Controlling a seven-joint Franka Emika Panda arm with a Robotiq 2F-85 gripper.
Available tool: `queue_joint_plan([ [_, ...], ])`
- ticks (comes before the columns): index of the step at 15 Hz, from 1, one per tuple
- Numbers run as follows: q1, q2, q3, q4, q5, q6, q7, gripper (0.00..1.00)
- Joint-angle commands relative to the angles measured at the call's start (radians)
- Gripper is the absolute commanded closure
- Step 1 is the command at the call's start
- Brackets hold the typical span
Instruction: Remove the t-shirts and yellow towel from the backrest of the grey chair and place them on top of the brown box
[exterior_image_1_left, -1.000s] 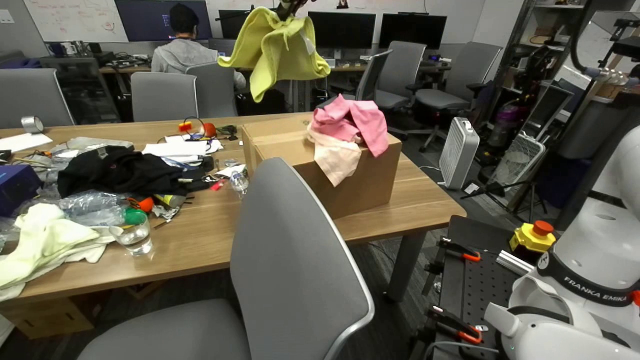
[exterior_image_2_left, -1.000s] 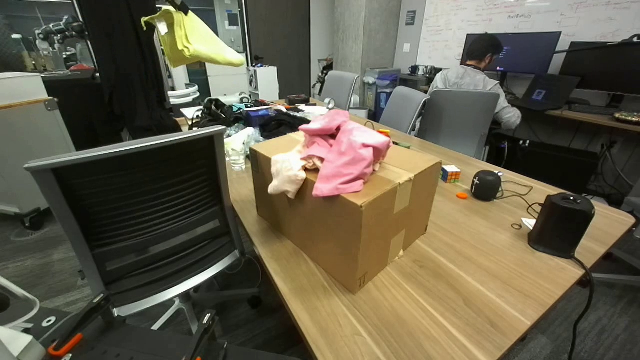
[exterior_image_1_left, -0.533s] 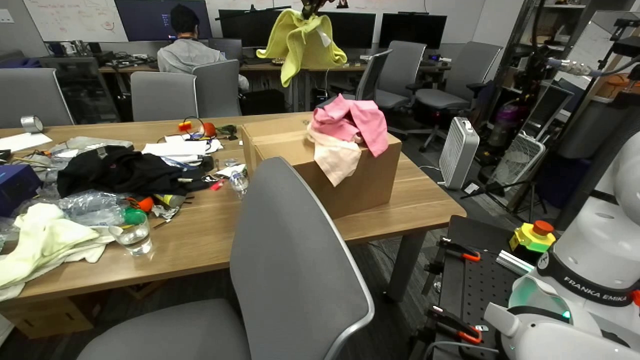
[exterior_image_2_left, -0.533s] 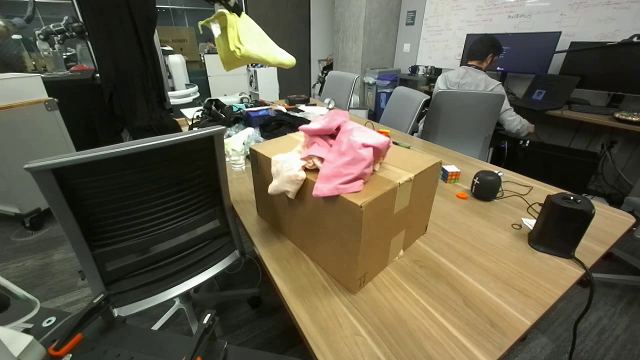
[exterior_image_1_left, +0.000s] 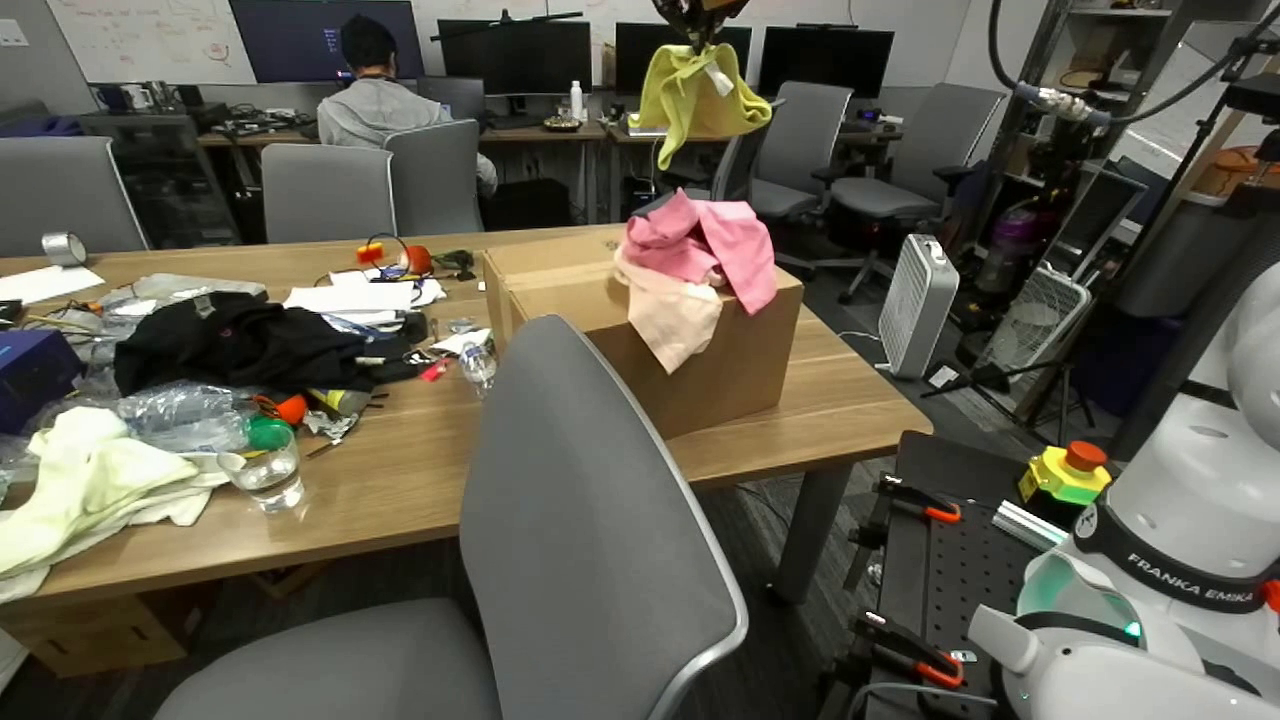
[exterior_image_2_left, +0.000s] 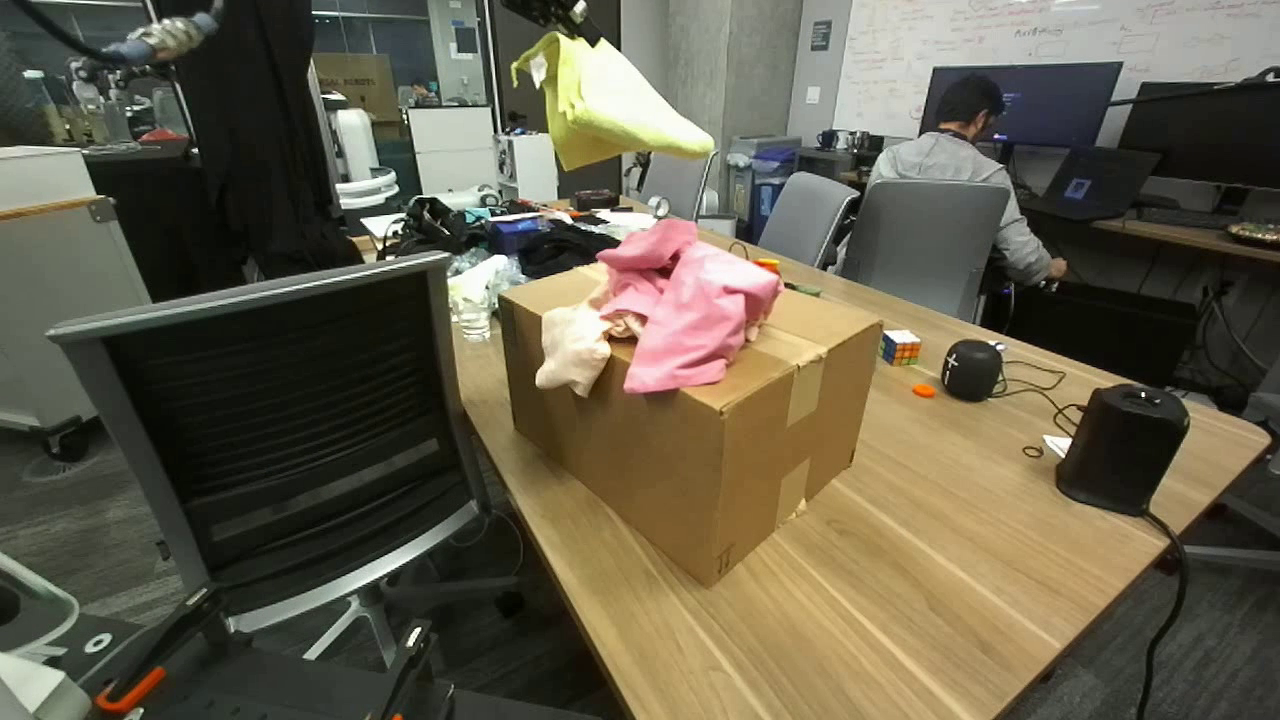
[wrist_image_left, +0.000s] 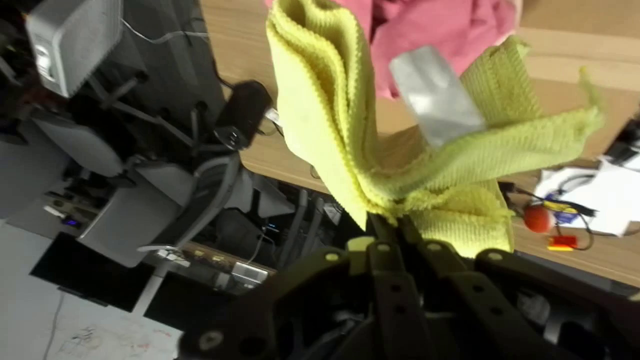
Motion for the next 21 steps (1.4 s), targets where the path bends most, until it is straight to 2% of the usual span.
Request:
queue_joint_plan([
  [1, 0.078, 0.107, -0.027, 0.166, -0.050, -0.275, -0.005, 0.96],
  [4, 0.144, 0.154, -0.067, 0.235, -0.046, -0.389, -0.024, 0.96],
  [7, 0.193, 0.184, -0.107, 0.274, -0.042, -0.404, -0.022, 0.96],
  [11, 0.220, 0.205, -0.156, 0.290, -0.079, -0.329, 0.028, 0.96],
  [15, 0.216, 0.202, -0.200, 0.272, -0.170, -0.184, 0.142, 0.96],
  [16, 0.215, 0.201, -0.210, 0.267, -0.180, -0.157, 0.155, 0.70],
  [17, 0.226, 0.295, -0.206, 0.338, -0.180, -0.157, 0.171, 0.69],
  [18, 0.227, 0.303, -0.212, 0.339, -0.180, -0.140, 0.181, 0.64],
  [21, 0.231, 0.351, -0.228, 0.350, -0.146, -0.104, 0.163, 0.42],
])
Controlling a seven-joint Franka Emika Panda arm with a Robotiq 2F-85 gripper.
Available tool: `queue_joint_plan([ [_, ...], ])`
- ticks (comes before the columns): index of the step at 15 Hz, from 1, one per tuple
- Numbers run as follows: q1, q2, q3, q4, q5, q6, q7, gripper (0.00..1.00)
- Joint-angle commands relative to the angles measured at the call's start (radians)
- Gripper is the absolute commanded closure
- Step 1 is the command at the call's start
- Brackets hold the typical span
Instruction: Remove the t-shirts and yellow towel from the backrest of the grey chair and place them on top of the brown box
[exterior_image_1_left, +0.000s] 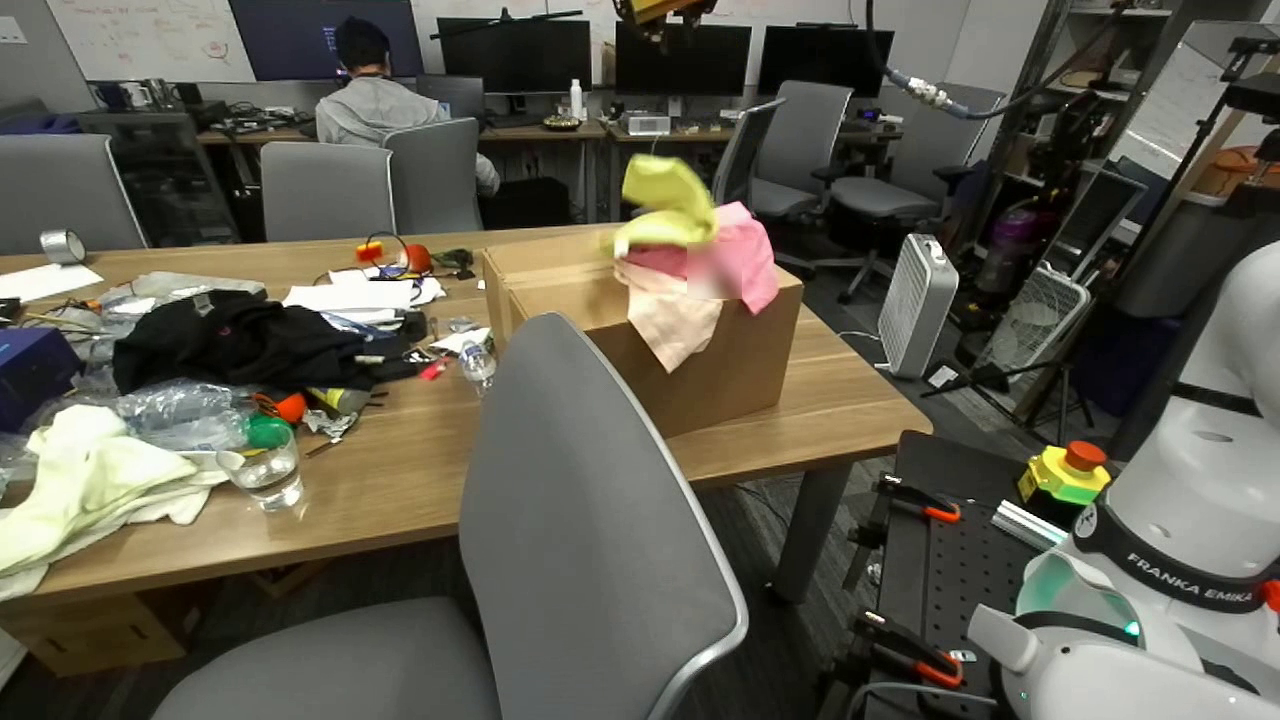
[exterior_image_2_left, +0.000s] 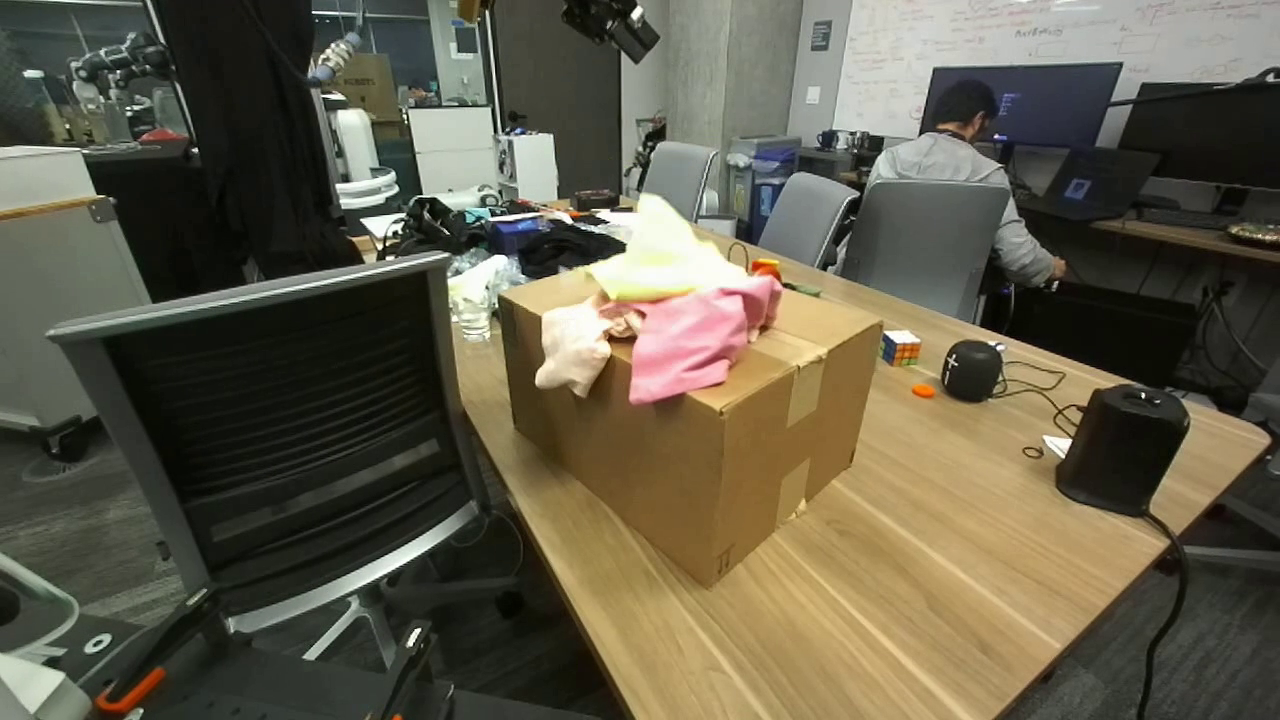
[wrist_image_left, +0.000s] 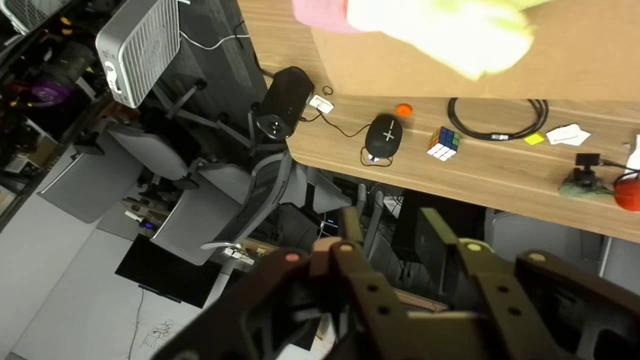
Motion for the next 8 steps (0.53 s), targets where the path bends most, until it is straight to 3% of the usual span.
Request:
queue_joint_plan([
  [1, 0.029, 0.092, -0.033, 0.074, 0.026, 0.033, -0.014, 0.33],
  [5, 0.016, 0.047, -0.042, -0.004, 0.155, 0.087, -0.152, 0.02],
  [8, 0.003, -0.024, -0.057, -0.066, 0.329, 0.090, -0.338, 0.00],
])
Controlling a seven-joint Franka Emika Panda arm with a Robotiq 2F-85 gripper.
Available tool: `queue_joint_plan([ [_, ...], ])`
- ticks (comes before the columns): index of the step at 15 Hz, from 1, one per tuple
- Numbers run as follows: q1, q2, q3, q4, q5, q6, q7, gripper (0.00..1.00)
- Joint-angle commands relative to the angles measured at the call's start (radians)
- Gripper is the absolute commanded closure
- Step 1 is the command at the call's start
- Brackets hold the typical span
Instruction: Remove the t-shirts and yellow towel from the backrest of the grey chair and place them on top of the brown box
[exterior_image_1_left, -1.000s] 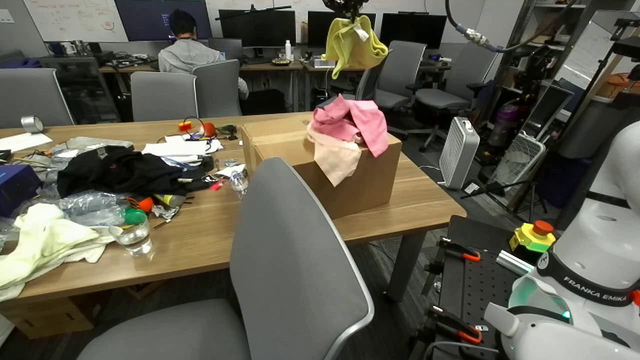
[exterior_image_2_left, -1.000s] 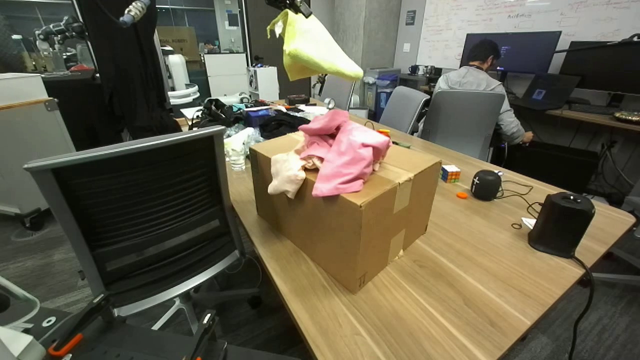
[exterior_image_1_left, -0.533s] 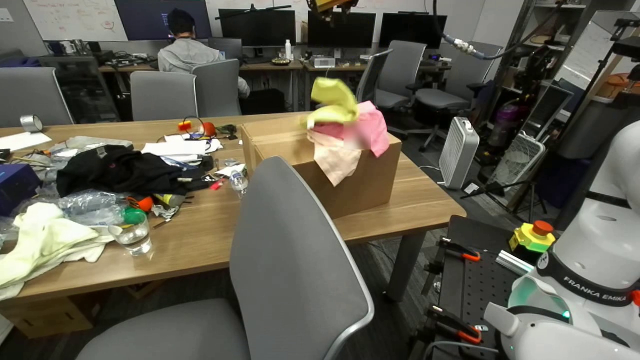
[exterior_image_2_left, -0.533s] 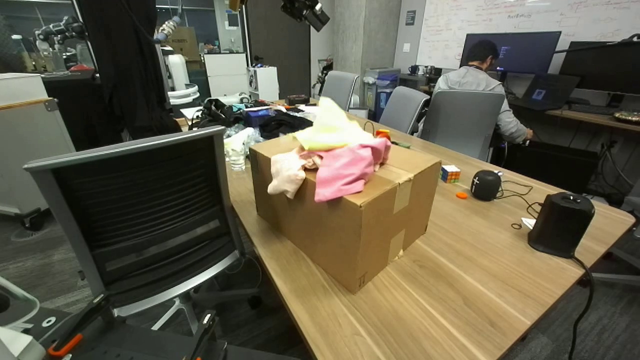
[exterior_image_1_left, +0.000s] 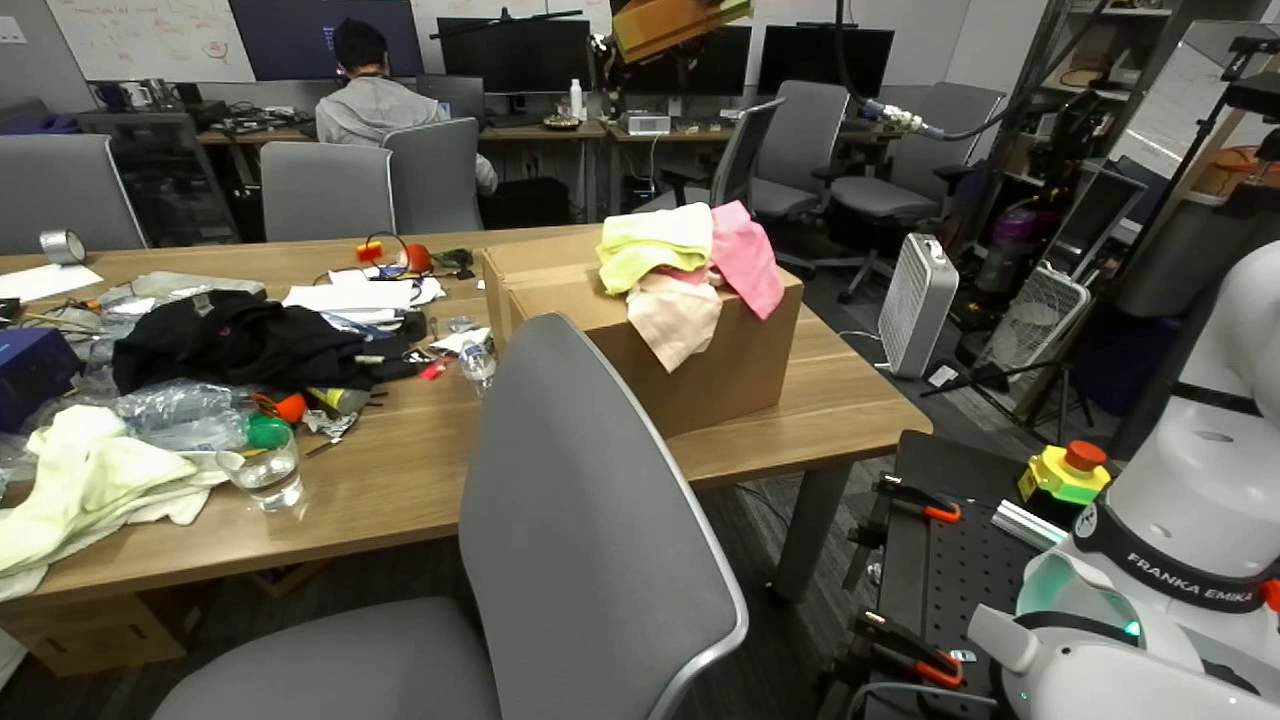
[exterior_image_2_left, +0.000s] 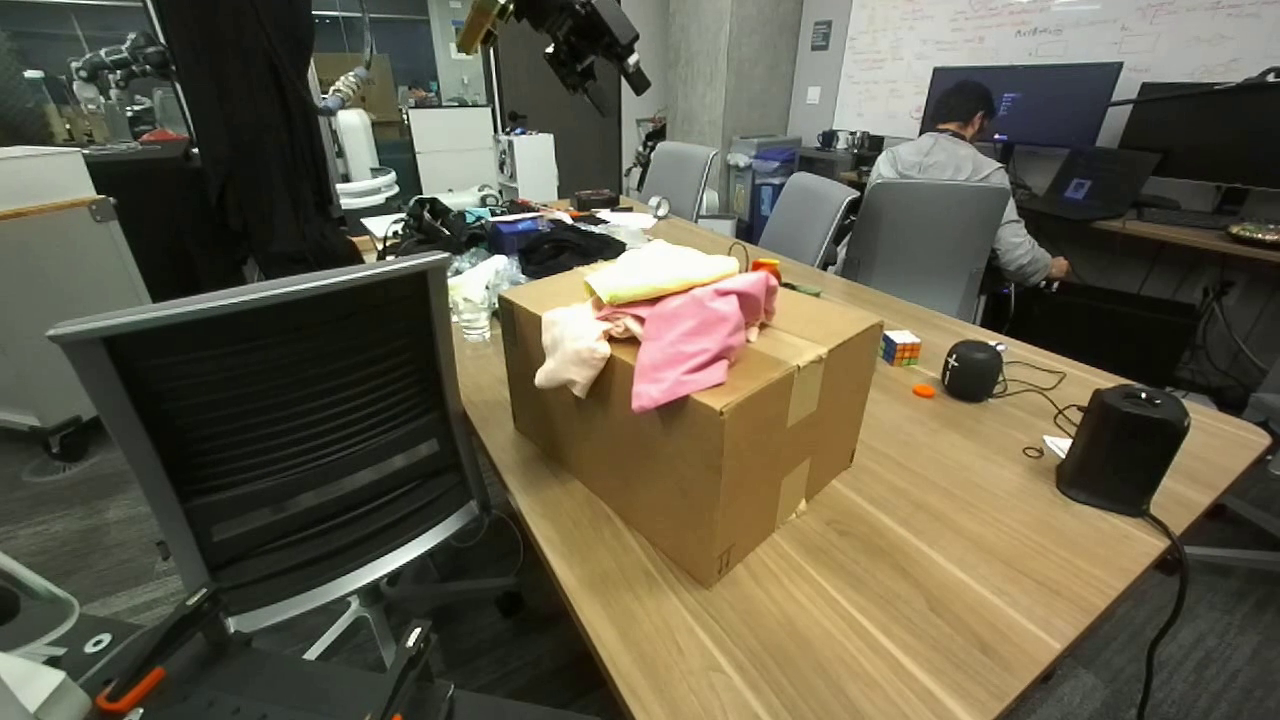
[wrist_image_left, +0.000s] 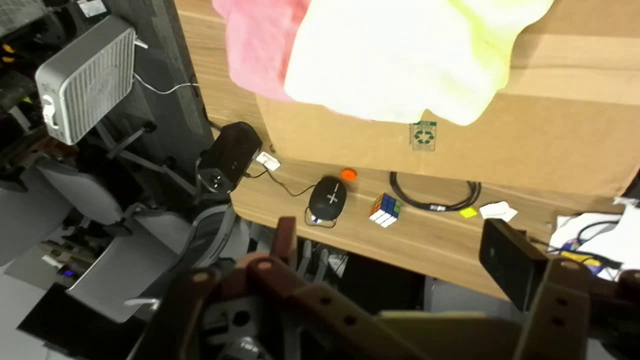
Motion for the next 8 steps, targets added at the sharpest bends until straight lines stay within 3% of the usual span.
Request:
queue_joint_plan([
  [1, -0.003, -0.108, -0.037, -0.087, 0.192, 0.024, -0.235, 0.00],
  [4, -0.008, -0.190, -0.065, -0.162, 0.318, -0.012, -0.420, 0.00],
  [8, -0.017, -0.319, -0.099, -0.282, 0.402, -0.084, -0.654, 0.00],
])
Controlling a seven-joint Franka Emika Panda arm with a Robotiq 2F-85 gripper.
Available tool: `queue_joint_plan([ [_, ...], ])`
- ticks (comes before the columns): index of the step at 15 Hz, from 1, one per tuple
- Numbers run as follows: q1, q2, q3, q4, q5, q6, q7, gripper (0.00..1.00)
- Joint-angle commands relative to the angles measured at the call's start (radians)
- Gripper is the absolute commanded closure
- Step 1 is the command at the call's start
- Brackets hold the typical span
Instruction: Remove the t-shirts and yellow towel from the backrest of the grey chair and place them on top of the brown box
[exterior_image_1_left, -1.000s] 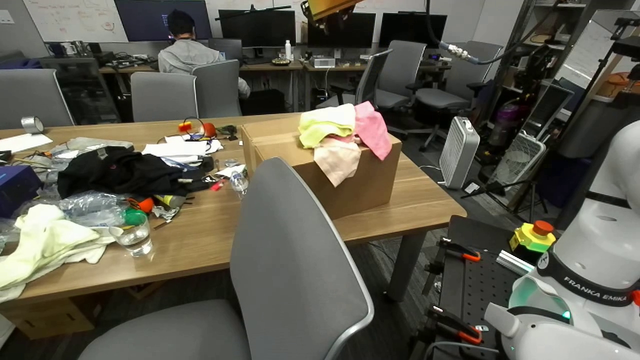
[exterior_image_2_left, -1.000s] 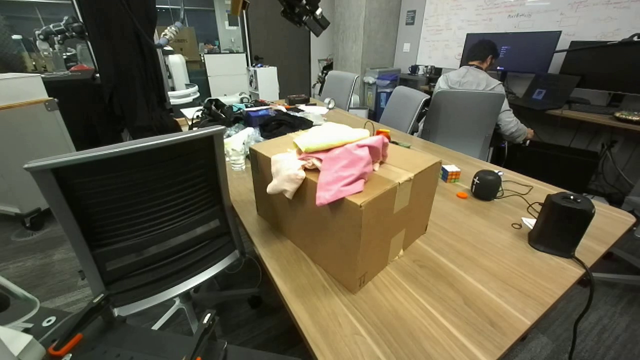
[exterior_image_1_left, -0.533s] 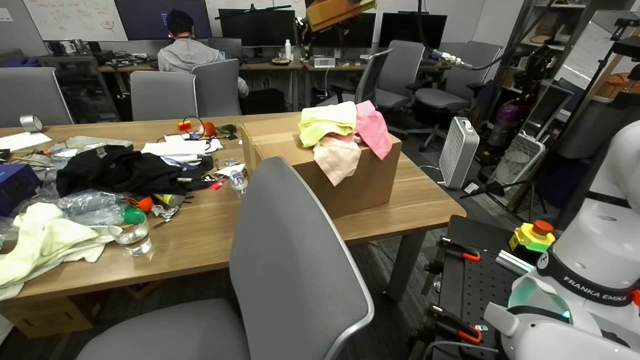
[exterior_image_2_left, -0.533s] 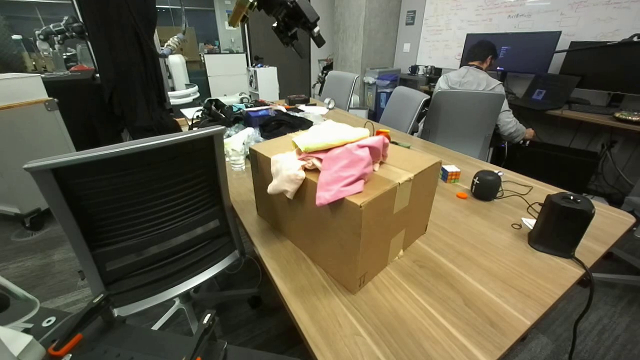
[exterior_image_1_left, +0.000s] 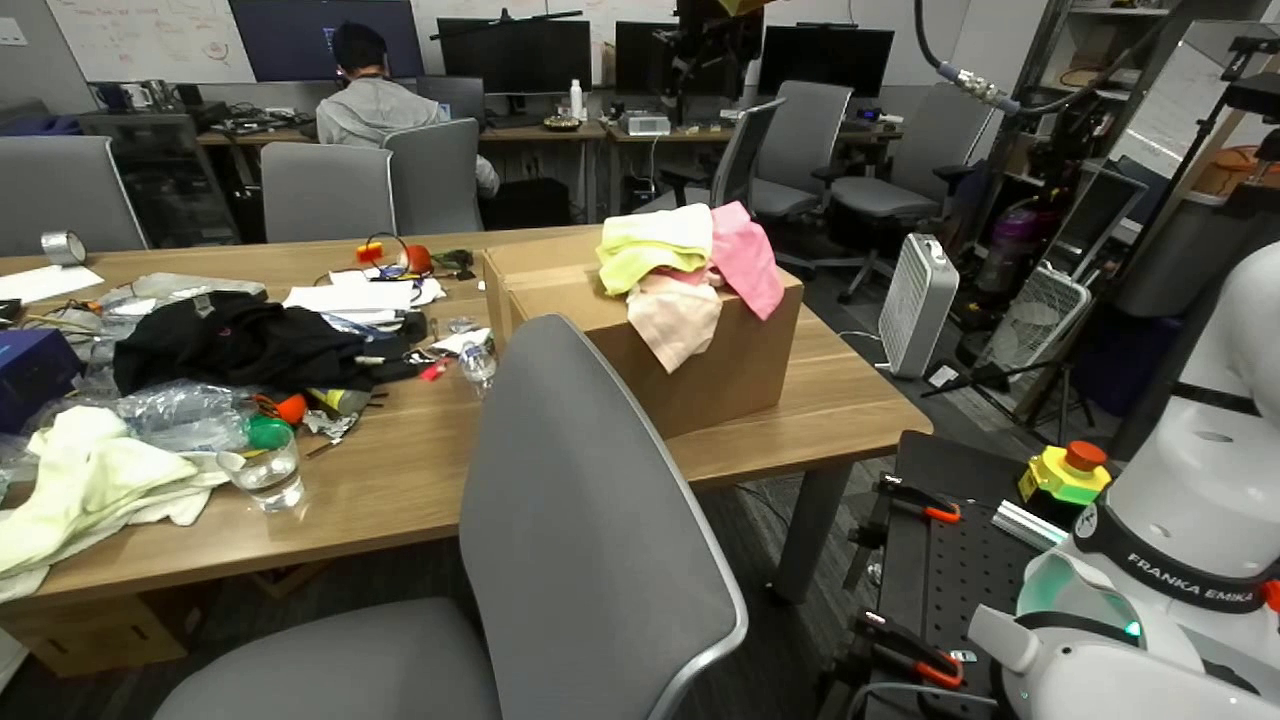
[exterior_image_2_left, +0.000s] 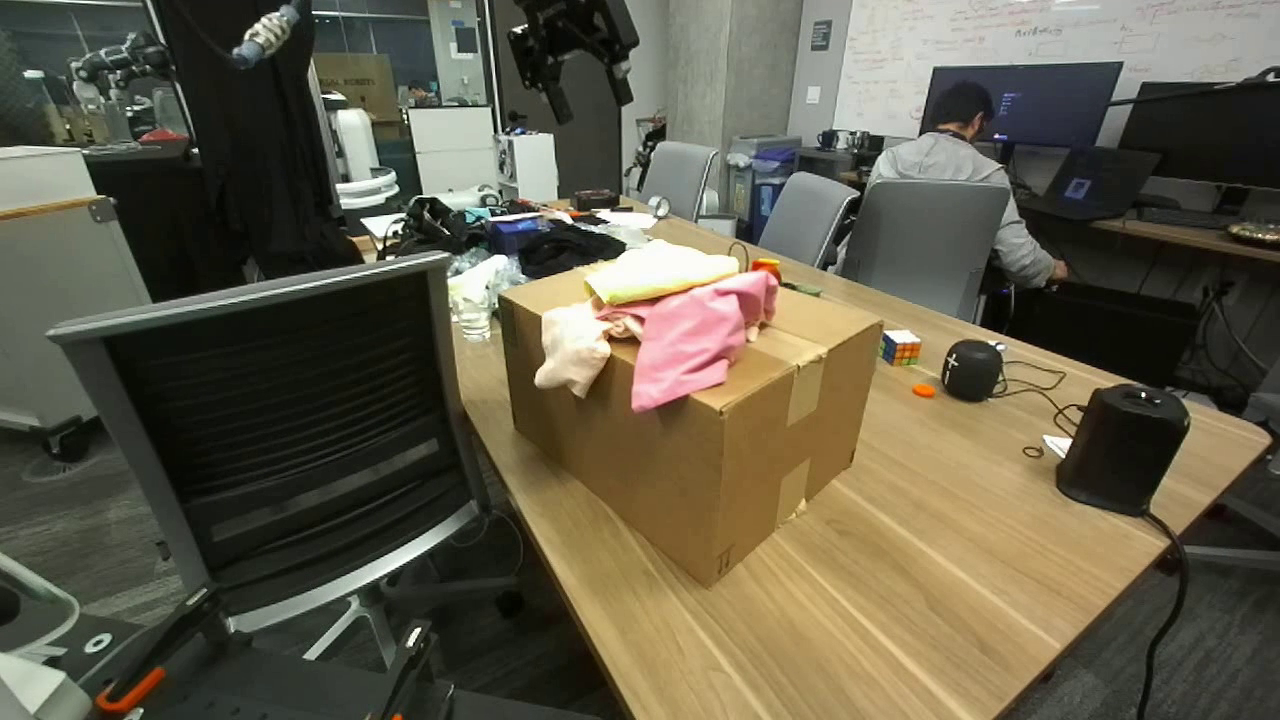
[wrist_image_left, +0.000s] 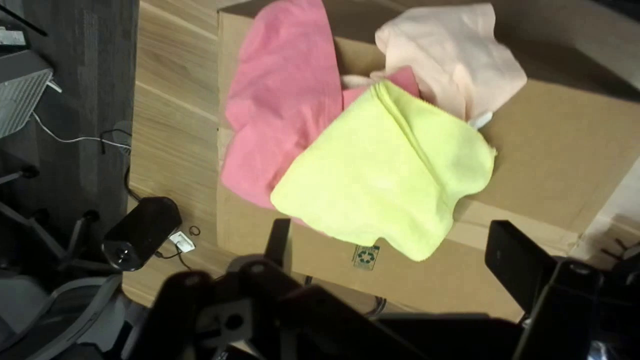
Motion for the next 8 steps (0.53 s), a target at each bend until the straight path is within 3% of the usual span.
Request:
queue_joint_plan([
  [1, -0.009, -0.158, -0.032, -0.138, 0.082, -0.053, -0.219, 0.00],
  [8, -0.016, -0.406, -0.145, -0.306, 0.243, -0.223, -0.597, 0.00],
])
